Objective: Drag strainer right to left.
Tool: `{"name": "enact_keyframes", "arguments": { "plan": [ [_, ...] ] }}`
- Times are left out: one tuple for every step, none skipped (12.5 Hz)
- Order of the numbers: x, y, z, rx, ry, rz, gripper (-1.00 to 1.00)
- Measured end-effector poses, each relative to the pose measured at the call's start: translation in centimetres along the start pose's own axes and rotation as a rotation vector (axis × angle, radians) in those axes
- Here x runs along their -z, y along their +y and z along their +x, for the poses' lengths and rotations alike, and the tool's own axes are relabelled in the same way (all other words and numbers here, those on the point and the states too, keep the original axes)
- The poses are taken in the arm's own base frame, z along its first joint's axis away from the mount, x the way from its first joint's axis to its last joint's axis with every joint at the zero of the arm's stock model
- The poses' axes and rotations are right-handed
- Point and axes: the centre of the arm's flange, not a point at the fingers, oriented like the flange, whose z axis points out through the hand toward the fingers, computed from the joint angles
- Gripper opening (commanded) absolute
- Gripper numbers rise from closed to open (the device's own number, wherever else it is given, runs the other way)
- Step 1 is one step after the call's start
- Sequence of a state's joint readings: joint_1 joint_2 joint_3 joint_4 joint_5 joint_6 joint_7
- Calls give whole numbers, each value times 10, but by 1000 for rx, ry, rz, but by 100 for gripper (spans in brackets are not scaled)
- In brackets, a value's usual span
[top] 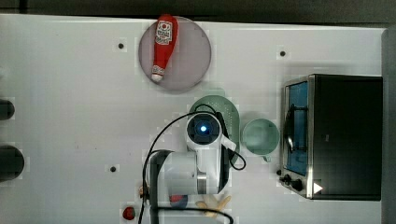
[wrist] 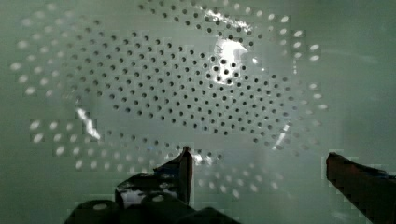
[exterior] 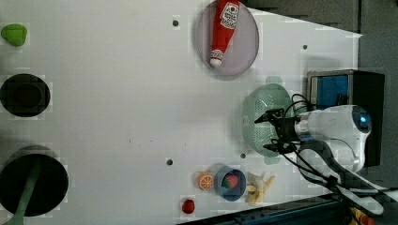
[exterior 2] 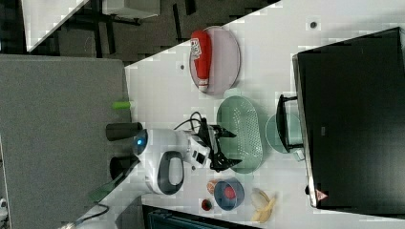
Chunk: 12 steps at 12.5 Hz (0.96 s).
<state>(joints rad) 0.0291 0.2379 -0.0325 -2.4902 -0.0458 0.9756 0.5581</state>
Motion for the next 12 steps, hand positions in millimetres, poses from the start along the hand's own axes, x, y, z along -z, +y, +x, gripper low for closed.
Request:
{"name": "enact_keyframes", "arguments": {
  "plan": [
    [-6,-5,1,-19,7,19,100],
    [-6,-14,0,-32,16,59,100],
    [-1,-23,-1,-64,24,121,100],
    [4,-29,-1,-90,30,181,100],
    [2,-32,-5,-98,27,209,100],
    [-2,-32,-8,-104,21,215,100],
    [-7,-32,-10,-104,21,206,100],
    [-14,-32,-12,-102,19,195,100],
    [-22,-30,-14,-102,16,180,100],
    [-28,-29,-18,-95,14,167,100],
    [-33,-29,-24,-86,12,153,100],
    [-37,-30,-30,-80,10,143,100]
  ]
}}
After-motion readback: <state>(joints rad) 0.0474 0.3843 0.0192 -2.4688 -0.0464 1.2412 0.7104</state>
